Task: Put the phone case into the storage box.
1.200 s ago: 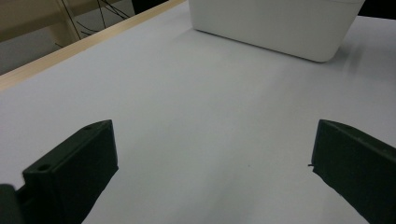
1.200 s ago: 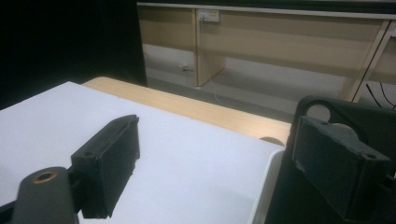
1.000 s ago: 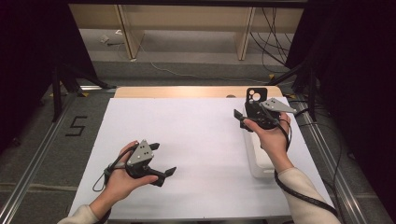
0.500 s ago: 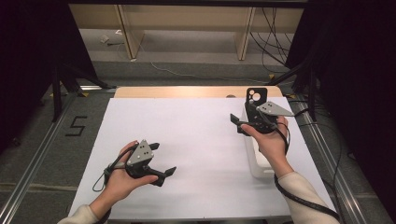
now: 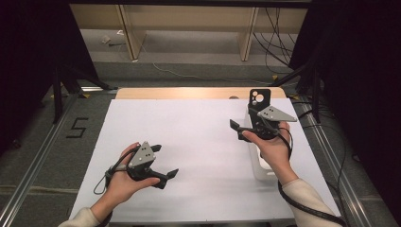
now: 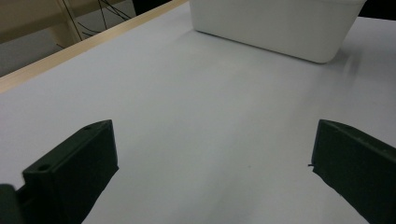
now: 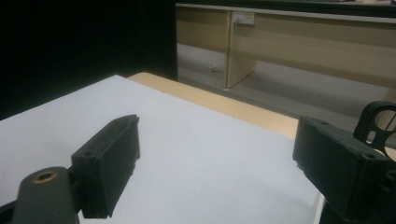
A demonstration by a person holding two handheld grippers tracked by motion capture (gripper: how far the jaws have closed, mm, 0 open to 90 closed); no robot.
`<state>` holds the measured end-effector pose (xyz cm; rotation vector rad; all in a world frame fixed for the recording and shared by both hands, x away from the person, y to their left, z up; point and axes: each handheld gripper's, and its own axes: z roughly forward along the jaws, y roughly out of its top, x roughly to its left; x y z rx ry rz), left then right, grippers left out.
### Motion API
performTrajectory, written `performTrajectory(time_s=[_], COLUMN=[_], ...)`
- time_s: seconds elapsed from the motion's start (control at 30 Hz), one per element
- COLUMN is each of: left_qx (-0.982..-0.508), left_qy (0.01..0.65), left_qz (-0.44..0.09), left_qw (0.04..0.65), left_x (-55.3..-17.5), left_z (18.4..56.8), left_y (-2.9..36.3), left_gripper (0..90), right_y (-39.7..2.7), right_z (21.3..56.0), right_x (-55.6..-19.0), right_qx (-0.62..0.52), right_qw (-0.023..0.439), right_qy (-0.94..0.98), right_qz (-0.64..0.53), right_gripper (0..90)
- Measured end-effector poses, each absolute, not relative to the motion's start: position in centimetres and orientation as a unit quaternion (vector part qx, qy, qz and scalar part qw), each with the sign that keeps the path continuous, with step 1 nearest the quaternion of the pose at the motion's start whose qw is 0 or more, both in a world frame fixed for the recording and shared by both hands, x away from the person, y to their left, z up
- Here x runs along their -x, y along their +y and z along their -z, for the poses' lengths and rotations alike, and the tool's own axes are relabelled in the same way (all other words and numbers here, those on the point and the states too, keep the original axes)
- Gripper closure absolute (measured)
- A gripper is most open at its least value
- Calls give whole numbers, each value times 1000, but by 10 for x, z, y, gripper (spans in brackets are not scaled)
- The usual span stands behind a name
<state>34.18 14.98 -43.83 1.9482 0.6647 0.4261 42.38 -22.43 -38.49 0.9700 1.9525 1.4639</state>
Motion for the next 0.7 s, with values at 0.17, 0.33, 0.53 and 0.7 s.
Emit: performTrajectory(time_s=[0.17,0.33,0.53,0.7], left_qx=[-804,-805,-804,-804], left_qy=[275,274,274,274], left_qz=[-176,-176,-176,-177], left_qw=[497,496,497,497], left_x=[-342,-342,-342,-341], left_z=[438,438,438,438], left_y=[150,150,150,150], left_gripper=[0,0,0,0], right_y=[-223,-222,-220,-219], right_z=[385,385,386,386], right_x=[-419,-414,-409,-405], right_qx=[-349,-344,-340,-333], right_qw=[250,243,236,233], right_qy=[722,725,728,733], right_qz=[-542,-545,-546,-545], right_gripper=[160,160,160,160])
